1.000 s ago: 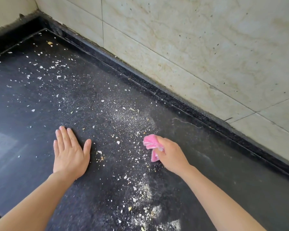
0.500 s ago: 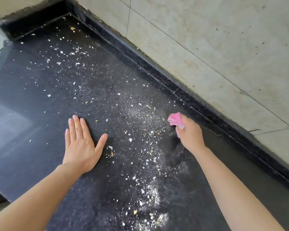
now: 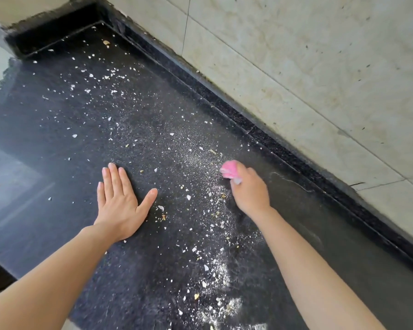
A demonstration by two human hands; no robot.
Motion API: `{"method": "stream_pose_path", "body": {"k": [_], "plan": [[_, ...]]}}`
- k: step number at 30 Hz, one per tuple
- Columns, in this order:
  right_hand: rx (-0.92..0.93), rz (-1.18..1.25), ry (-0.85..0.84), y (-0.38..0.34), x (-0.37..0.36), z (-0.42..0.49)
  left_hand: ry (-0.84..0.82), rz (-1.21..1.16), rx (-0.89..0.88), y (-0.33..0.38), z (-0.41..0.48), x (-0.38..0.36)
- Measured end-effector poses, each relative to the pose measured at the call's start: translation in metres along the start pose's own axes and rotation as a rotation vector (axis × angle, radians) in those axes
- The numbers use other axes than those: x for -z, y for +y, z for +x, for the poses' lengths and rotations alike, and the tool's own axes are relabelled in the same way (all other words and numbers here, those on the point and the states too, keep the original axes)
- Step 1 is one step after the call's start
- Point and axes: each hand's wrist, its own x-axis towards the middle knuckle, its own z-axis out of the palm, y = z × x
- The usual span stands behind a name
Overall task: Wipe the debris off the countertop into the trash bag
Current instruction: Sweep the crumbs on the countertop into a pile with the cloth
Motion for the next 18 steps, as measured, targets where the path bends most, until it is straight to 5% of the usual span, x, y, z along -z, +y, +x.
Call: {"method": "stream_pose_path", "body": {"k": [8,13,18], "plan": [[0.276,0.137,-0.276,-0.086,-0.02,-0.091,0.011,-0.163,-0.059,-0.007,-0.006,0.008],[-0.003,0.423,-0.068,-0.032,0.029,-0.084,0.138,-0.163,-0.136,-0.03,-0.05,-0.001],[-0.451,0.277,0.022,0.07,0.072,-0.09,0.11,-0.083,-0.114,-0.045,-0.077,-0.019]]}}
